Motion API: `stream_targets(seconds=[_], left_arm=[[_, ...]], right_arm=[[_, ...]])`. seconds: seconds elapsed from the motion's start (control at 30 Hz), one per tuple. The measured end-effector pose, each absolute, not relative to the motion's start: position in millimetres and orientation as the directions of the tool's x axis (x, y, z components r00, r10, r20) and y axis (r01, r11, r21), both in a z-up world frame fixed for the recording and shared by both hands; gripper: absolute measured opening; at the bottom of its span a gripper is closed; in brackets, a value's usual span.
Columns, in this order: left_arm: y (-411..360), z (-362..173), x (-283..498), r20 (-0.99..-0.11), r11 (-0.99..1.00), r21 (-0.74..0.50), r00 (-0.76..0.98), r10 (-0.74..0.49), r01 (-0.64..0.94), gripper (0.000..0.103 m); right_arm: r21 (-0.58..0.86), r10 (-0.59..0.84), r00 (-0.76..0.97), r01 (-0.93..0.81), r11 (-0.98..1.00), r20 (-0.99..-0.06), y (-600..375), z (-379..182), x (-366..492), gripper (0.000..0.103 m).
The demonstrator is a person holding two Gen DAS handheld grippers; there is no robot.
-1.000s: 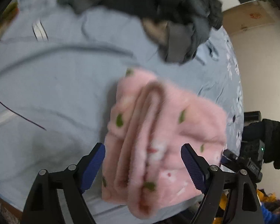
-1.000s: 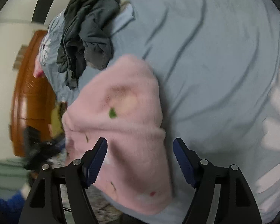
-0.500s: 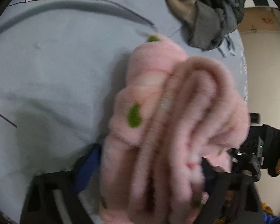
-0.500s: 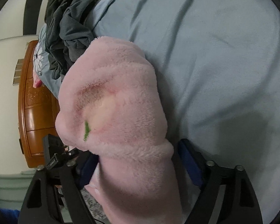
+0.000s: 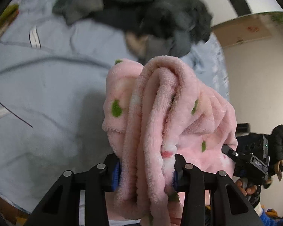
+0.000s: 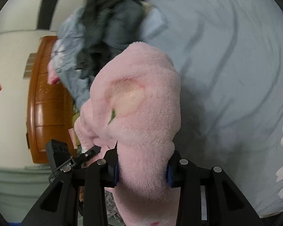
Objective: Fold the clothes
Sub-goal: 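Carry the folded fleece with both tools toward the olive-green knit item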
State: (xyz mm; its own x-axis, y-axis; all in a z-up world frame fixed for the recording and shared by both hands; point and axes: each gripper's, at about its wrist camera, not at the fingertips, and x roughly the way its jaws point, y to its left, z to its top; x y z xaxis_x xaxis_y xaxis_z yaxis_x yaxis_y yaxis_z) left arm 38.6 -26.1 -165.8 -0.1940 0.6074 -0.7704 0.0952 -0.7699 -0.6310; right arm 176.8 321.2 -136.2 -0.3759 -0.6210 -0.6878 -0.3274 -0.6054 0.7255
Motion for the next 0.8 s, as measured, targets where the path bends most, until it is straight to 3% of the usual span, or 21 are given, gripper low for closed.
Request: stream_targets(seconds=[0.13,0.37,0.8], left_arm=[[-57.6,-119.1,34.3,-0.745,-0.767,-0.639,-0.298,0.597,0.061,0.043],[-193.7,-68.2,35.4,-0.751,-0.806,-0.590,-0.402,0.524,0.052,0.043],[-488.5,-87.3,-37.7,-0.858,-0.894,-0.434,-0.352,0.373,0.110,0.044]], right_arm=[[0.746,-0.644,-0.396,-0.202,-0.634,-0.655,297.9,-93.6,140.7,0.038],[0.782,-0.724,-0.355,-0.032,-0.622,-0.591,193.1,-61.4,72.3,0.038],[0.797,-0.791,-0.152,0.029,-0.603,-0.592,-124.7,-106.1,-64.4,0.038]])
